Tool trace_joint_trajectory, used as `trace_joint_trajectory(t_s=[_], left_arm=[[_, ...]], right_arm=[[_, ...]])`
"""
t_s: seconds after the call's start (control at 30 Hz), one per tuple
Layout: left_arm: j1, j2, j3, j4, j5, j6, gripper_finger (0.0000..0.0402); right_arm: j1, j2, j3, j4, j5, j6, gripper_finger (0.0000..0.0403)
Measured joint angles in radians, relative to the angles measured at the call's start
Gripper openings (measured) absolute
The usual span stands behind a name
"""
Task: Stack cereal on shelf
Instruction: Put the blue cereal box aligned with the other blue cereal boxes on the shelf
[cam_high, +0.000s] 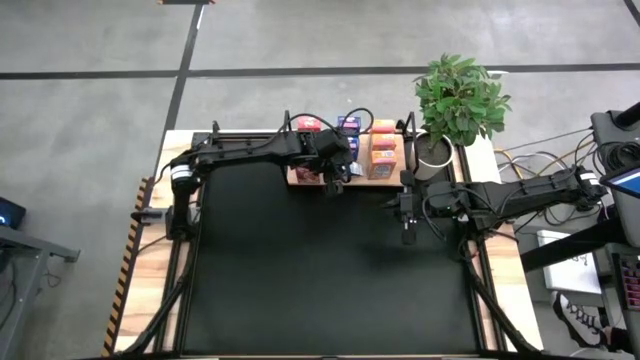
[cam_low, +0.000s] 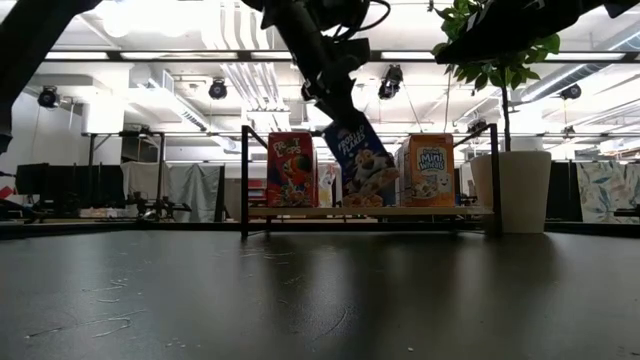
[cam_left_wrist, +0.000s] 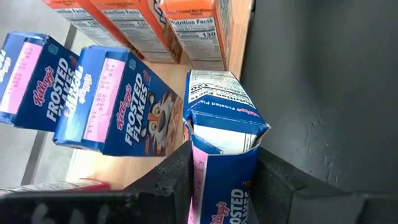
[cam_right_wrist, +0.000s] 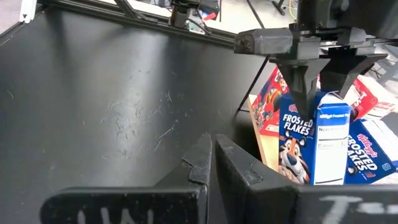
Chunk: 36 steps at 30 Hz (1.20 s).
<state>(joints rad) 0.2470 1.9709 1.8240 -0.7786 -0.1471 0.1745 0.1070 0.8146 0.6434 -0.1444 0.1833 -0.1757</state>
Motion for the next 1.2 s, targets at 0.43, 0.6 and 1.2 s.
trace_joint_trajectory(t_s=[0.43,0.6,1.2], left_arm=[[0.013,0.0,-0.003,0.015,0.0,0.036,0.0165],[0.019,0.0,-0.003,0.054,0.0,0.051,0.0171],[0.044,0.03,-0.008,0.106,0.007,0.068,0.0172]], right_arm=[[0.0,0.0,0.0,0.0,0.0,0.0,0.0013],[0.0,0.0,0.0,0.0,0.001,0.0,0.0013],[0.0,0.0,0.0,-0.002,0.002,-0.001,0.0013]])
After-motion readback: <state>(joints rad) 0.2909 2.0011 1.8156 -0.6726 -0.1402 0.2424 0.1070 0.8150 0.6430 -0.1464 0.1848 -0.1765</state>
